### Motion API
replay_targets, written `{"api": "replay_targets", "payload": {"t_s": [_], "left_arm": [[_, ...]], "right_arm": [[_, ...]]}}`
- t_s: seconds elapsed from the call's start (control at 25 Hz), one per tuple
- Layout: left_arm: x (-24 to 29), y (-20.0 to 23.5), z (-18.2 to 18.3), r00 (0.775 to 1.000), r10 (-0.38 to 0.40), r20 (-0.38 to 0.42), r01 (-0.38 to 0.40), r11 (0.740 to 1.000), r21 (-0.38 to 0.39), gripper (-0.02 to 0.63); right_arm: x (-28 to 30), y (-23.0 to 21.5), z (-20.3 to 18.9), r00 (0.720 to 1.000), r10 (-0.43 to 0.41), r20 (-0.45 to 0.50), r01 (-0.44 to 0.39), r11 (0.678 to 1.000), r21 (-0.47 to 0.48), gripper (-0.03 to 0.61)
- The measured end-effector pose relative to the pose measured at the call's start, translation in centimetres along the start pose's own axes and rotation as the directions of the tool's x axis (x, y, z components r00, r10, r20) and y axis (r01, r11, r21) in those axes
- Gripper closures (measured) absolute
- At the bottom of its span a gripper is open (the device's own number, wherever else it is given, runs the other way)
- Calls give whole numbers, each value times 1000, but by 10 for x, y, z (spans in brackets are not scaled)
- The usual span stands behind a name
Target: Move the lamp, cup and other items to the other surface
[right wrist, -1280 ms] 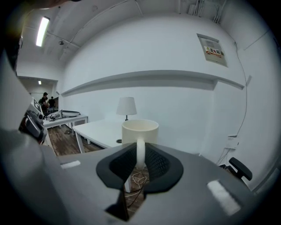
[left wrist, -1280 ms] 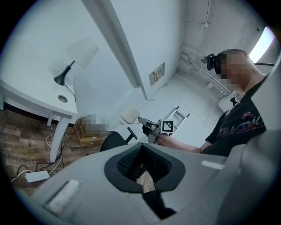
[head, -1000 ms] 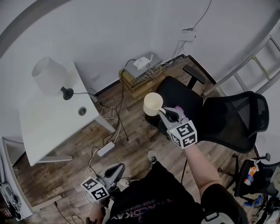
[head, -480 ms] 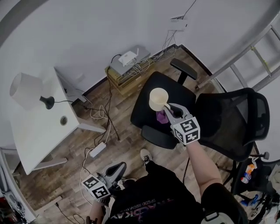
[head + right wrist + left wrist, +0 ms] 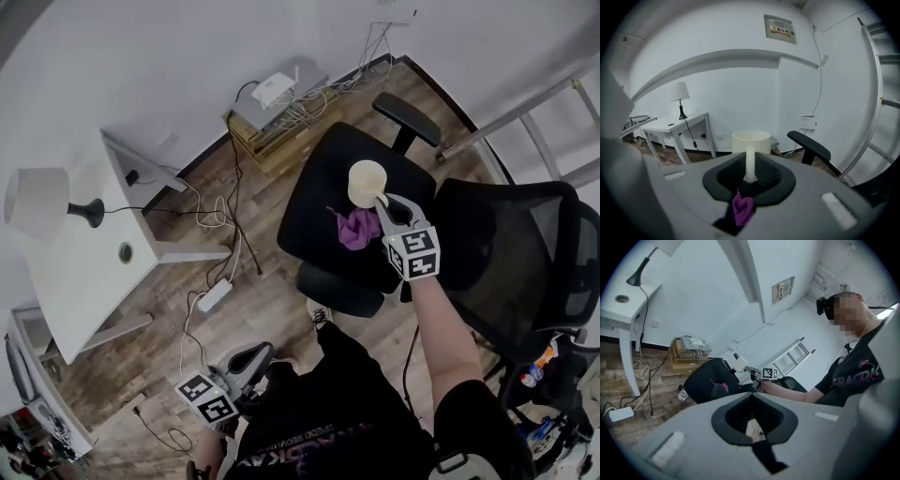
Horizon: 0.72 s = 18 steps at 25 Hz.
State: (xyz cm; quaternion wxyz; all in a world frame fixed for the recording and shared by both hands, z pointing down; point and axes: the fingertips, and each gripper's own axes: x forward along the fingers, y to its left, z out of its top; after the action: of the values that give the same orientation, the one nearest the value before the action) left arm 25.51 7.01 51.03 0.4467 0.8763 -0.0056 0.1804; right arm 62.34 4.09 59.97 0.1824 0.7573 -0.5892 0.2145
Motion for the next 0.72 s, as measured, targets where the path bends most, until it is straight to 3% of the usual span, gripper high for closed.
{"api": "replay_targets", "payload": {"t_s": [0.36,0.72], "left_arm": [[0,12,-20,994,93,-55,-96,994,-49,621],[-16,24,-49,979,178,-96,-189,975,-119,621]], "right_arm": [[63,-42,-71,991,-50,-127,57,997,49,526],[125,-44,-103,979,-41,-198,64,992,109,526]]}}
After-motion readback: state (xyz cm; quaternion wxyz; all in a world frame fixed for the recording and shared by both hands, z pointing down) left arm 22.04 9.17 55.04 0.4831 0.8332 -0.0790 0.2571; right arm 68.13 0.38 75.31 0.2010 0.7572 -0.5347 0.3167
